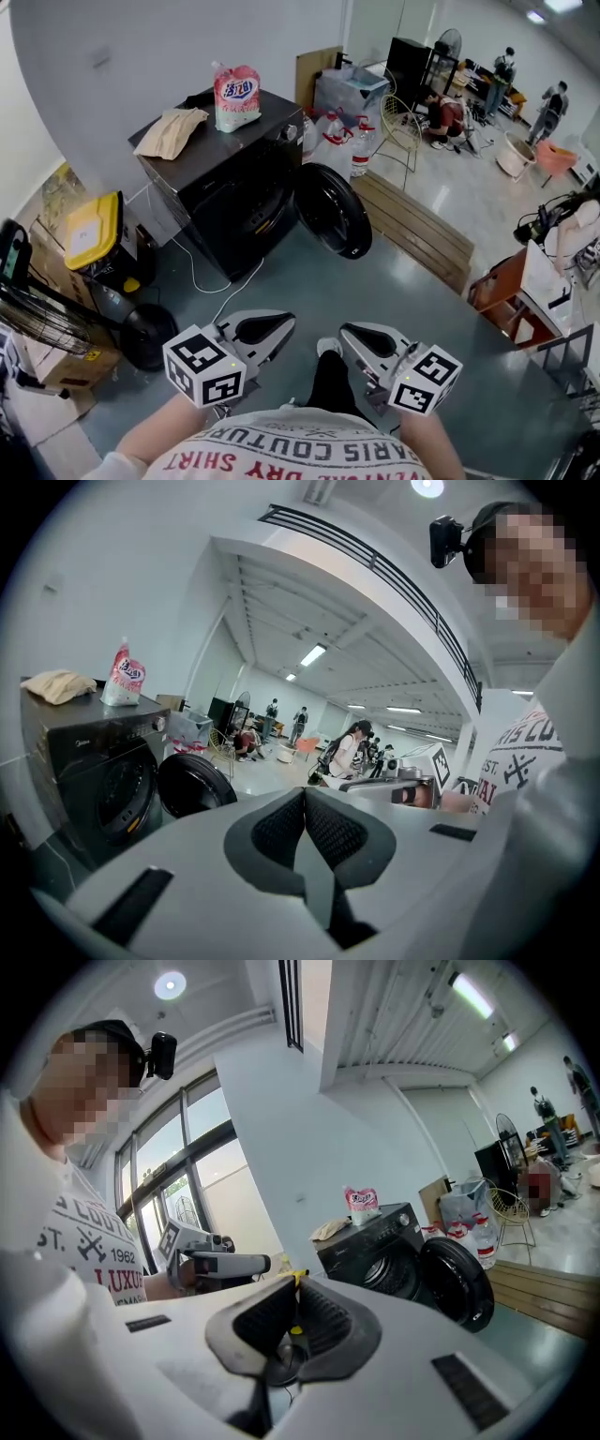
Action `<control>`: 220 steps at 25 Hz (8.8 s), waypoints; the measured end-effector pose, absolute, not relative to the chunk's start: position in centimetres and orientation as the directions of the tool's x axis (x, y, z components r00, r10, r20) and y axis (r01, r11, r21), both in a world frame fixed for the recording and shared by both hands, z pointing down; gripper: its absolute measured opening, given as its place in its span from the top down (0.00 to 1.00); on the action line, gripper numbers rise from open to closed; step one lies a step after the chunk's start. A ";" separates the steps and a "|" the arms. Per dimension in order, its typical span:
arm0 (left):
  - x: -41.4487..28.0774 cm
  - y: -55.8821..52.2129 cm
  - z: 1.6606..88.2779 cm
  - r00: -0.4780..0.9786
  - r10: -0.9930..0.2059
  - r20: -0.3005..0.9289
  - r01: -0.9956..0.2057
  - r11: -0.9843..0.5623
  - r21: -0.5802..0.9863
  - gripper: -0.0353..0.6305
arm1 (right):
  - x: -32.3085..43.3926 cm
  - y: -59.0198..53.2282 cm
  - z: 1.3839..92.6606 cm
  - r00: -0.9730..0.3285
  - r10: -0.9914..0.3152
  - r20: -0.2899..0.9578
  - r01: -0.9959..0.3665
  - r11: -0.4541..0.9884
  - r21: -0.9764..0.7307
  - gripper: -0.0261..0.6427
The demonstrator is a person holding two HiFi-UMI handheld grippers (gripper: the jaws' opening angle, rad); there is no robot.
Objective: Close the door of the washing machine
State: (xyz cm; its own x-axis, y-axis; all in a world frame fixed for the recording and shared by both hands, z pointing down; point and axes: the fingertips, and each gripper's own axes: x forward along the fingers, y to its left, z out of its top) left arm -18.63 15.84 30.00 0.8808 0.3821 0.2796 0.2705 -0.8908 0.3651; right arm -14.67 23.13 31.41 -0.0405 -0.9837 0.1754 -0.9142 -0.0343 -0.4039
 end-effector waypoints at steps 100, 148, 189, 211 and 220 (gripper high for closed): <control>-4.1 -7.4 51.5 0.684 -0.359 0.635 -0.710 -0.525 0.468 0.91 | 18.0 -5.2 61.9 -0.485 -0.483 0.729 -0.858 0.426 -0.289 0.93; -12.5 -17.5 54.8 0.652 -0.340 0.678 -0.747 -0.446 0.494 0.91 | 9.5 -27.5 61.9 -0.406 -0.638 0.654 -0.908 0.360 -0.212 0.93; -7.4 -14.7 46.5 0.728 -0.445 0.522 -0.683 -0.540 0.493 0.91 | 2.5 -15.5 46.7 -0.761 -0.537 0.365 -0.636 0.508 -0.581 0.93; 0.1 -3.2 27.7 0.877 -0.442 0.188 -0.480 -0.788 0.385 0.91 | 8.0 -3.2 26.2 -0.770 -0.637 0.038 -0.601 0.705 -0.377 0.93; -0.1 -3.5 26.8 0.867 -0.463 0.182 -0.497 -0.785 0.371 0.91 | 7.7 -2.9 25.9 -0.782 -0.622 0.037 -0.590 0.720 -0.365 0.93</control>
